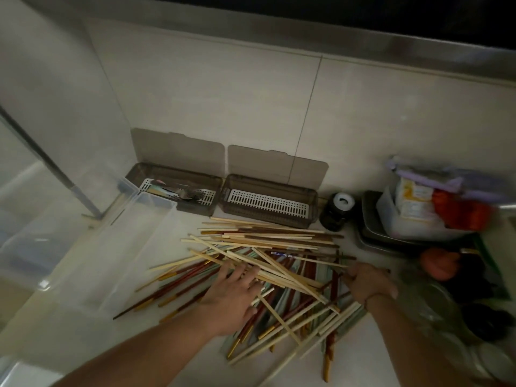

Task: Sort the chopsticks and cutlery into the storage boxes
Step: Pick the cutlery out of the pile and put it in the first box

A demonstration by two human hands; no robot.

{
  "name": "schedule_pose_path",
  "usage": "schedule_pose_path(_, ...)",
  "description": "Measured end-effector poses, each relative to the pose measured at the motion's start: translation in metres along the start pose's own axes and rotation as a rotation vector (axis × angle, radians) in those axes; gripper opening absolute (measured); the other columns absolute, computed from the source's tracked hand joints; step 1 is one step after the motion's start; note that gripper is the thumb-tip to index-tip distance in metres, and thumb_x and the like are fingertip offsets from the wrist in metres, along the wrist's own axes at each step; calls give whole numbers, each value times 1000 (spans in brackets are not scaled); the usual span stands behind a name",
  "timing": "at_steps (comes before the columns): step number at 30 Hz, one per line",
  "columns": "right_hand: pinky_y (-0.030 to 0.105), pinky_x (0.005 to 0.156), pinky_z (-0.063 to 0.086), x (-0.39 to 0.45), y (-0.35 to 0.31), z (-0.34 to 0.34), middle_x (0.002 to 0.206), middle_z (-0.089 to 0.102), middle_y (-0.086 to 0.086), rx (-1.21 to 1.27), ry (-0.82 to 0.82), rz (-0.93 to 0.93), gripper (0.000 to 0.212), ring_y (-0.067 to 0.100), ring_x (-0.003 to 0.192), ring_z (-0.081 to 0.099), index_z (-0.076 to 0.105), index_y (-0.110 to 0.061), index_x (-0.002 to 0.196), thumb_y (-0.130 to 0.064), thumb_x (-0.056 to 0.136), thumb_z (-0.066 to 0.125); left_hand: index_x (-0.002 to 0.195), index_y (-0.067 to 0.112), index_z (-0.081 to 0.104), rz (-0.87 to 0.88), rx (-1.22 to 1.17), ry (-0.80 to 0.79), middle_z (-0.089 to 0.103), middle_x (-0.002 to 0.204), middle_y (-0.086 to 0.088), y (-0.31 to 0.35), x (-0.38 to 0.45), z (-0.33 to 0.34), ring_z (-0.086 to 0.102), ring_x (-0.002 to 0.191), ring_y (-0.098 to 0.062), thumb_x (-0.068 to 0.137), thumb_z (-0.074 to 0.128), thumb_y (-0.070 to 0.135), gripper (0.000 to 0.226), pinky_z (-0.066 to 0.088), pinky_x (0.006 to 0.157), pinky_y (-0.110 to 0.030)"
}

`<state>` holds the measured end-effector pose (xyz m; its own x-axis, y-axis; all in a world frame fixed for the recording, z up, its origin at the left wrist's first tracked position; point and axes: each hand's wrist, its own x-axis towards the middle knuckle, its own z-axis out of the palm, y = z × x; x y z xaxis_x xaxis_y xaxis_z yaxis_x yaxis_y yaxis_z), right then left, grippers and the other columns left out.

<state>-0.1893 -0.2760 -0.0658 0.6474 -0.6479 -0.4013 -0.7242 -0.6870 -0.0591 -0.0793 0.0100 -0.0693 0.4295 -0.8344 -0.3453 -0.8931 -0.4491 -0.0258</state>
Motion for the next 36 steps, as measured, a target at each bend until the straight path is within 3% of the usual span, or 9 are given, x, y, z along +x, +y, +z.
schedule_pose_path(7, 26, 77, 44, 0, 30, 7, 87, 61, -11, 400, -165, -46, 19, 16, 87, 57, 64, -37, 79, -24, 92, 57, 149, 23, 28, -53, -7, -38, 3, 162, -6, 9, 3, -4, 2, 147, -32, 98, 35, 48, 57, -5, 115, -59)
schedule_pose_path(11, 39, 89, 50, 14, 52, 16, 93, 70, 7, 578, -221, -76, 13, 26, 94, 64, 75, -22, 79, -16, 87, 67, 147, 22, 33, -76, -25, -41, 6, 161, -5, 13, 6, -7, 2, 147, -31, 97, 37, 50, 57, -3, 116, -59)
schedule_pose_path(14, 20, 56, 42, -15, 45, -10, 69, 61, 1, 678, -311, -35, 13, 14, 65, 56, 69, -8, 85, -15, 92, 61, 144, 22, 37, -100, -35, -36, 9, 160, -5, 16, 9, -8, 4, 147, -30, 96, 39, 50, 56, -3, 116, -57)
schedule_pose_path(17, 19, 41, 27, -37, 50, -19, 47, 44, -3, 783, -365, 43, 27, 8, 41, 38, 57, -11, 67, -15, 93, 56, 142, 24, 40, -123, -78, -38, 11, 160, -4, 19, 12, -12, 5, 146, -29, 95, 41, 46, 52, -3, 116, -56)
schedule_pose_path(22, 27, 51, 34, -94, 62, -21, 54, 57, 7, 1045, -167, 146, 37, 16, 53, 48, 65, -8, 53, -8, 90, 61, 143, 25, 40, -154, -144, -66, 12, 159, -1, 21, 15, -20, 3, 147, -26, 90, 49, 33, 54, -3, 118, -56)
schedule_pose_path(25, 32, 68, 45, -123, 67, -28, 59, 67, -1, 881, 42, 94, 30, 17, 65, 60, 70, -19, 55, -9, 83, 69, 142, 25, 42, -173, -151, -71, 15, 159, -2, 22, 14, -24, 3, 147, -26, 90, 51, 33, 53, -3, 118, -55)
schedule_pose_path(29, 6, 64, 41, -149, 66, -53, 57, 67, -17, 832, 155, 41, 38, 0, 63, 61, 68, -46, 62, -13, 78, 75, 150, 26, 25, -143, -197, 119, 16, 159, 1, 26, 15, -33, 7, 147, -21, 96, 44, 42, 59, 6, 121, -48)
schedule_pose_path(32, 8, 65, 43, -153, 57, -59, 60, 69, -11, 887, 88, 6, 43, 9, 61, 63, 66, -55, 66, -15, 79, 75, 153, 34, 5, -234, -835, 265, 34, 151, 12, 35, 16, -54, 33, 138, -8, 92, 41, 63, 77, 28, 116, -42)
schedule_pose_path(36, 7, 51, 41, -150, 19, -58, 56, 68, 3, 979, -22, -69, 33, 5, 48, 58, 73, -27, 55, -6, 80, 72, 129, 8, 50, -384, -1933, 153, 73, 100, -10, 26, 13, -87, 70, 86, -27, 97, 46, 45, 50, 56, 73, -35)
